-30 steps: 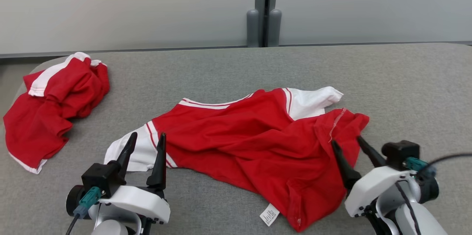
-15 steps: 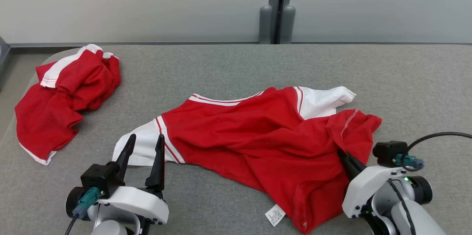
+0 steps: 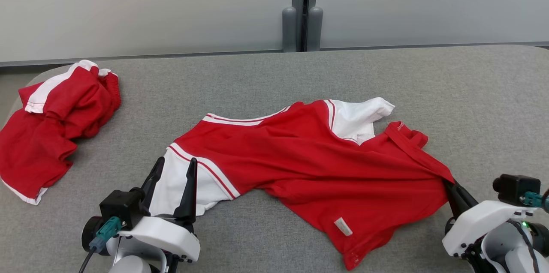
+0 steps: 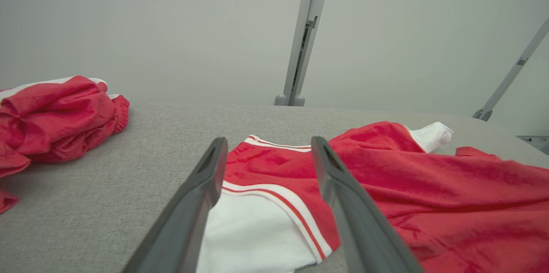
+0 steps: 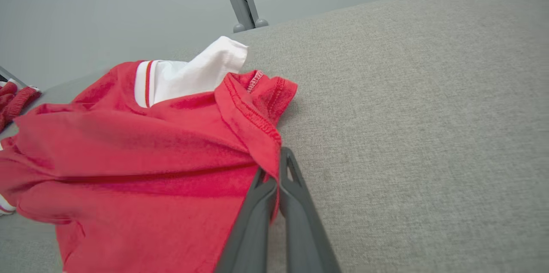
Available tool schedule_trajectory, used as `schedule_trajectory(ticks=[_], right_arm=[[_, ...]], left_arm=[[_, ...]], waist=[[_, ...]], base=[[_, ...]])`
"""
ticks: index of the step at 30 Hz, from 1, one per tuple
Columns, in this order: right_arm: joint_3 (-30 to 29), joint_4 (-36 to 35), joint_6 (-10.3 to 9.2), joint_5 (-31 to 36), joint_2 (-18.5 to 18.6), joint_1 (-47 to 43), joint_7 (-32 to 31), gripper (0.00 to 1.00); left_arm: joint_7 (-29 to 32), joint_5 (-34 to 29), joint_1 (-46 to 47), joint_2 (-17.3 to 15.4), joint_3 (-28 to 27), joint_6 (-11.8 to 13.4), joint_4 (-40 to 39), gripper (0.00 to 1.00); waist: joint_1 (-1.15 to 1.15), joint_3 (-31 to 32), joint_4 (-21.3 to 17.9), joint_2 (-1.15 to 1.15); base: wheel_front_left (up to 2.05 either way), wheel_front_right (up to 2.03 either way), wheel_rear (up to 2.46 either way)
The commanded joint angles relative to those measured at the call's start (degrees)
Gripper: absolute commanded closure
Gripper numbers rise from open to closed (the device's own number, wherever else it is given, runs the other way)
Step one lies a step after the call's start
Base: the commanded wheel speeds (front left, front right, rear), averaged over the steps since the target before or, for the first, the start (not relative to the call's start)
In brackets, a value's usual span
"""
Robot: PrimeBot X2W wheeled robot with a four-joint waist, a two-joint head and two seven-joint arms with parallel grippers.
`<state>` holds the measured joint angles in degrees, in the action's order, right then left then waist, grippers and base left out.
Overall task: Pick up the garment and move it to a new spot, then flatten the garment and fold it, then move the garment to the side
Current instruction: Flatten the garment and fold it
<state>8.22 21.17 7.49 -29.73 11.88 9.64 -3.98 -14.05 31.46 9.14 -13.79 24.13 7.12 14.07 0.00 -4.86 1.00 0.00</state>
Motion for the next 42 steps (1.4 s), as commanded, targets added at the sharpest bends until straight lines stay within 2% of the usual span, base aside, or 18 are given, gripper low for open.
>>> schedule_trajectory(ticks=[1,10,21,22,23,24,28,34,37,38,42], right_arm=[[-0.55,-0.38,0.01,-0.64,0.22,-0.57,0.41,1.00],[0.84,2.16,0.01,-2.50,2.55,6.26,1.88,1.00],[4.97,14.50,0.01,-4.75,7.57,17.80,4.01,1.00],[5.46,15.53,0.01,-4.90,7.68,18.44,4.44,0.68],[5.84,16.41,0.01,-5.28,7.73,18.97,5.09,0.43],[6.00,17.28,0.01,-5.54,7.75,19.33,5.90,0.00],[7.36,19.08,0.01,-6.32,7.18,19.56,9.12,0.00],[7.93,17.24,0.01,-5.20,6.77,17.02,15.46,0.00],[5.96,14.89,0.01,-3.91,5.83,15.00,17.83,0.00],[3.69,12.56,0.01,-2.85,4.91,13.10,18.69,0.00],[-0.68,7.01,0.01,0.18,2.41,8.03,19.22,0.00]], left_arm=[[0.19,0.34,1.02,-0.39,-0.06,-0.11,0.14,0.00],[0.40,0.04,2.44,0.01,0.78,-0.43,0.27,0.00],[0.25,0.24,3.92,0.55,1.44,-1.02,1.87,0.00],[0.21,0.26,3.92,0.57,1.51,-1.01,2.00,0.00],[0.17,0.28,3.90,0.62,1.56,-1.03,2.11,0.00],[0.13,0.31,3.83,0.67,1.65,-1.01,2.20,0.00],[-0.03,0.54,3.27,0.66,1.58,-0.79,2.51,0.00],[-0.20,0.79,1.82,0.08,0.98,-0.18,2.15,0.00],[-0.43,0.90,0.98,-0.23,0.54,0.08,1.81,0.00],[-0.51,1.08,0.38,-0.39,0.28,0.38,1.65,0.00],[-0.57,1.37,-0.73,-0.70,0.02,0.80,0.87,0.00]], waist=[[0.00,-0.10,-0.15,0.00],[0.00,-1.94,0.47,0.00],[0.00,-3.23,4.16,0.00],[0.00,-3.15,4.30,0.00],[0.00,-3.06,4.41,0.00],[0.00,-2.90,4.48,0.00],[0.00,-1.76,4.04,0.00],[0.00,0.70,1.92,0.00],[0.00,1.93,0.80,0.00],[0.00,2.66,0.16,0.00],[0.00,3.59,-1.14,0.00]], base=[[0.00,0.00,0.00],[0.00,0.00,0.00],[0.00,0.00,0.00],[0.00,0.00,0.00],[0.00,0.00,0.00],[0.00,0.00,0.00],[0.00,0.00,0.00],[0.00,0.00,0.00],[0.00,0.00,0.00],[0.00,0.00,0.00],[0.00,0.00,0.00]])
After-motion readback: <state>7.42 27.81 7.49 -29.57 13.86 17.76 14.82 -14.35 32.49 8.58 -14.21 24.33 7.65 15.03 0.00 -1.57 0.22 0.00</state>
